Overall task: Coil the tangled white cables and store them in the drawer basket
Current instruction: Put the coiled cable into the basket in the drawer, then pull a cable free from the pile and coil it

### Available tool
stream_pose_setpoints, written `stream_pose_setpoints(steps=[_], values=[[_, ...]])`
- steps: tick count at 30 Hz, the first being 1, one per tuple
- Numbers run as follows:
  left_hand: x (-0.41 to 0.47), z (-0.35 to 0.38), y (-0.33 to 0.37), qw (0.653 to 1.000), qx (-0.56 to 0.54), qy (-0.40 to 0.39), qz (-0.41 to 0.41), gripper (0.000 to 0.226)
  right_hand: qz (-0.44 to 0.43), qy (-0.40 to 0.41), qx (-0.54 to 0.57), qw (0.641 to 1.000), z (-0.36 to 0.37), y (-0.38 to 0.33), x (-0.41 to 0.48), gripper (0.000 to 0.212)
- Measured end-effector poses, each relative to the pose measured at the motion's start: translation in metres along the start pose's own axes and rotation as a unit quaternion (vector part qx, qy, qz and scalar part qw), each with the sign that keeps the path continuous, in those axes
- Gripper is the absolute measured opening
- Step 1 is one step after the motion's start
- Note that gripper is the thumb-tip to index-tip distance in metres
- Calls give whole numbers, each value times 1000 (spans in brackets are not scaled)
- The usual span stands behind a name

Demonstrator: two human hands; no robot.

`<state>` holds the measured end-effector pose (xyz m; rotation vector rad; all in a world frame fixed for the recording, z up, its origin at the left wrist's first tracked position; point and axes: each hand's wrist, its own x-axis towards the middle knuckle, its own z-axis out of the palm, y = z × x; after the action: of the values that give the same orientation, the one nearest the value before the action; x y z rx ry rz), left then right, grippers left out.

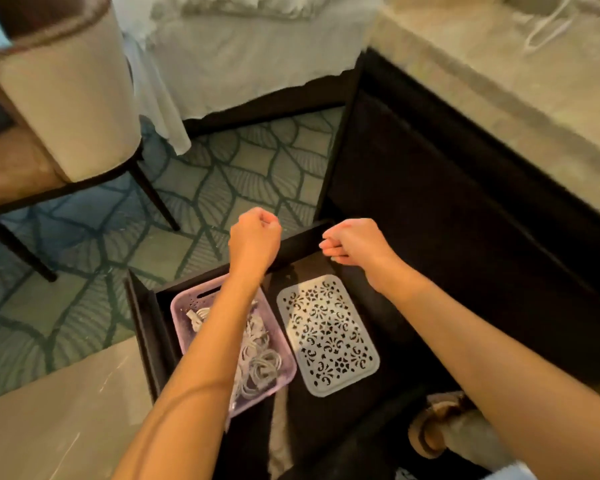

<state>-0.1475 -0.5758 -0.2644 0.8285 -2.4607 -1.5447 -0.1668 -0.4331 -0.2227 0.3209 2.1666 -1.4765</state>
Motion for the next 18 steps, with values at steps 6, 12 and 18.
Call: stream_pose_setpoints(steps=[6,12,18], values=[[-51,-7,136,984,15,-9,179,19,-155,113,28,981,-84,-52,-94,20],[-119,8,229,952,-5,-51,302,14,-238,179,99,949,-162,-70,-176,20],[-196,68,290,902,-11,-162,399,10,-254,263,131,921,-252,-45,-238,21]])
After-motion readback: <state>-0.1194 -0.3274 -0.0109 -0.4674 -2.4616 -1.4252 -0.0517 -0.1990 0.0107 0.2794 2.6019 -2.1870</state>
